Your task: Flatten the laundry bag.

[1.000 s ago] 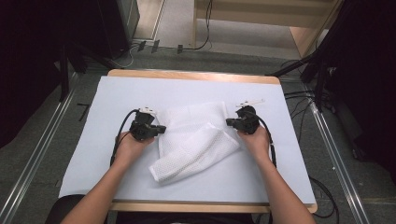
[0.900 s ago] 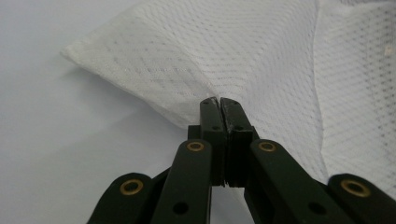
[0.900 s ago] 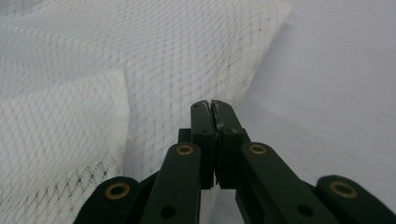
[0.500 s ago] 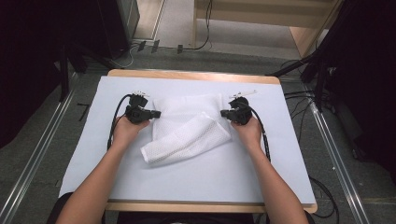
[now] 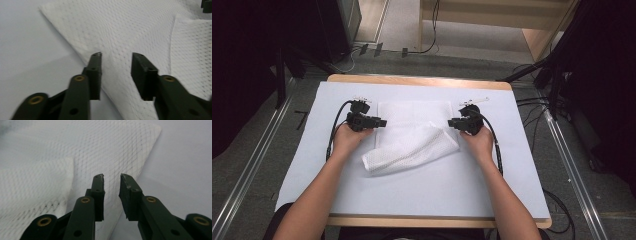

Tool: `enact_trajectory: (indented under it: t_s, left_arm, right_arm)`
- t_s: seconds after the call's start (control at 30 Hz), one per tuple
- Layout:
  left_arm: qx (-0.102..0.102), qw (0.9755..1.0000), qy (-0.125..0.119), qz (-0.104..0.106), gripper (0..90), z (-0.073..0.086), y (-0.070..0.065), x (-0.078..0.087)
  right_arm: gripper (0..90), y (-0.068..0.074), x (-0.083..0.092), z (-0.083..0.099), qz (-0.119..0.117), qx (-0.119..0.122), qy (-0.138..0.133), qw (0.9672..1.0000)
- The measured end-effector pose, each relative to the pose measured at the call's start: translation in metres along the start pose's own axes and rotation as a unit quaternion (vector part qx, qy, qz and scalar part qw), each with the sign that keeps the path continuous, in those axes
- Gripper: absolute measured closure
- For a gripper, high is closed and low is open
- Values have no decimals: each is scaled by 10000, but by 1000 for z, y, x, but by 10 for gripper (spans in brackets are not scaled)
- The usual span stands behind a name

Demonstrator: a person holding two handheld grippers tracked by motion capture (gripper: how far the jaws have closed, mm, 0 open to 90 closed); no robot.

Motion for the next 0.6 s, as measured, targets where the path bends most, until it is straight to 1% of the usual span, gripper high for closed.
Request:
enact_trajectory:
  t_s: [0.1,0.13,0.2,0.23,0.27,0.33,0.43,0.5,0.6]
  left_arm:
    - [13,10000,32,83,529,1,-3,4]
    - [14,9999,49,109,504,1,-5,5]
    - [25,9999,24,113,484,1,-6,6]
    - [-59,10000,12,79,477,1,-10,10]
    - [-69,9999,13,75,472,1,-12,11]
    - [-110,9999,23,57,462,1,-15,14]
    - [-128,9999,-13,90,453,2,-20,19]
    - [-183,9998,-22,109,452,3,-23,21]
    - [-228,9997,2,100,453,4,-26,22]
  right_arm:
    - [712,2,8,-1,-113,26,-40,9999]
    - [703,3,11,-1,-114,97,-75,9999]
    - [689,7,15,-1,-175,174,-105,9996]
    - [680,9,17,-1,-197,200,-135,9995]
    - [669,11,19,-2,-240,207,-147,9994]
    - [657,13,20,-3,-324,243,-198,9990]
    - [652,18,20,-4,-406,277,-189,9986]
    - [648,21,18,-5,-422,341,-171,9984]
    - [647,24,15,-6,-440,371,-144,9982]
Point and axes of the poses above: each handheld gripper's, and its own axes: x roughly backward along the jaws, z roughly out of its underside, y roughly to its left, the point moved 3 cm from there along -x, roughly forward along the jaws, and after that the axes turned 12 degrees about z, right-handed, at the moved point
